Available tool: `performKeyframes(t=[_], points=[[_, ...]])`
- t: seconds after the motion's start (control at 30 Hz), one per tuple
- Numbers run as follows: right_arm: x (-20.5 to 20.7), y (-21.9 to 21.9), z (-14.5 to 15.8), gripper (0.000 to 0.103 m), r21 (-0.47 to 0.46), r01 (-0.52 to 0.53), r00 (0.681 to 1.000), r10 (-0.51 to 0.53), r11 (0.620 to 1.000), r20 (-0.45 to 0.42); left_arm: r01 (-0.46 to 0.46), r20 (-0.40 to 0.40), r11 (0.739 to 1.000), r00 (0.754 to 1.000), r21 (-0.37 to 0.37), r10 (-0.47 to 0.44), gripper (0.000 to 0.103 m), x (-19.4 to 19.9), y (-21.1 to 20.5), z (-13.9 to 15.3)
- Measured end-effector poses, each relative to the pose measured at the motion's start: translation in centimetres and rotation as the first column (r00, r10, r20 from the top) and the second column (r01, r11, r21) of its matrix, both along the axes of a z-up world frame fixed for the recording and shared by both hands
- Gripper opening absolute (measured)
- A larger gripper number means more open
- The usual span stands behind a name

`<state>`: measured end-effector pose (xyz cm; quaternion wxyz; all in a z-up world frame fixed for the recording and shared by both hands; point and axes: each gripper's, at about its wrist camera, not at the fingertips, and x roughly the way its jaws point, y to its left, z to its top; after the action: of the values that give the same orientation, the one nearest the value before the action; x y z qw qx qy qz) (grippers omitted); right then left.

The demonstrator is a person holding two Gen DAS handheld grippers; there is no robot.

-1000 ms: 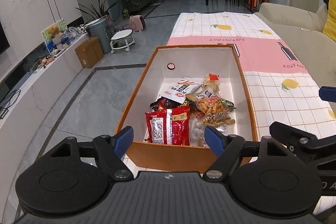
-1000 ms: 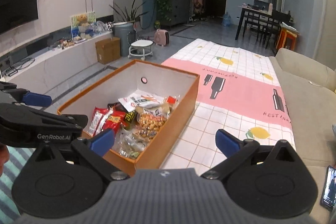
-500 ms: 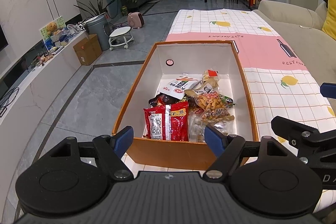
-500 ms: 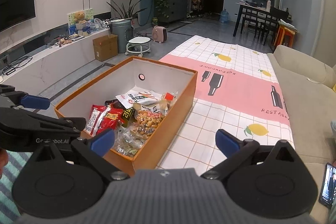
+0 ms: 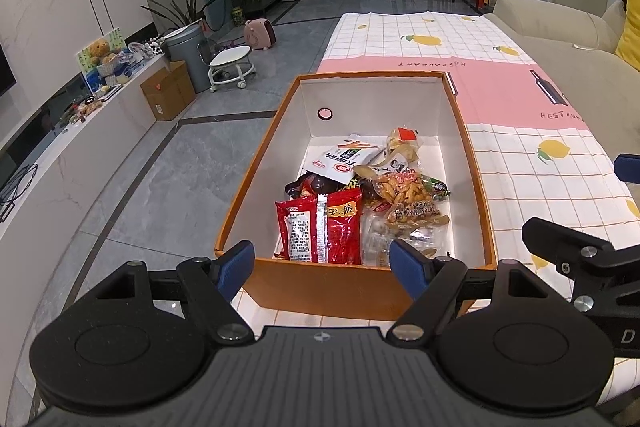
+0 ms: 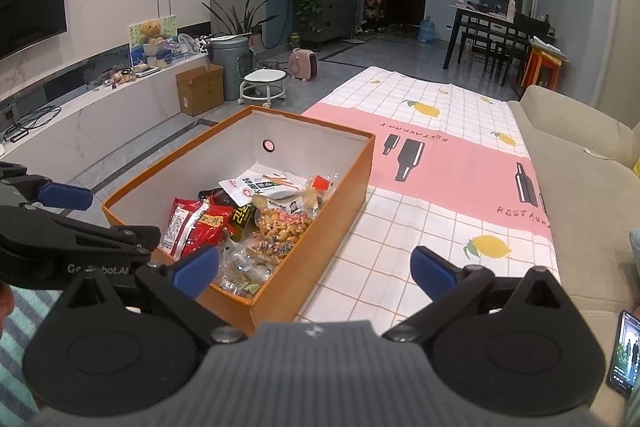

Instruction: Organize snacks

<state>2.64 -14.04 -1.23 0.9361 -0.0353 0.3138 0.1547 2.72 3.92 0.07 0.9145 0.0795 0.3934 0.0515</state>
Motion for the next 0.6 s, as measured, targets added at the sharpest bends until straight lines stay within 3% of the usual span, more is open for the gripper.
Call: performKeyframes(t=[0.6], points=[[0.18,0.05,-0.07,0.099,-0.002,-0.003,1.0,0.003,1.0,-0.012,0.002,-0.011,1.0,1.0,0.001,-0.002,0.09,0.1,-0.01,-0.23]])
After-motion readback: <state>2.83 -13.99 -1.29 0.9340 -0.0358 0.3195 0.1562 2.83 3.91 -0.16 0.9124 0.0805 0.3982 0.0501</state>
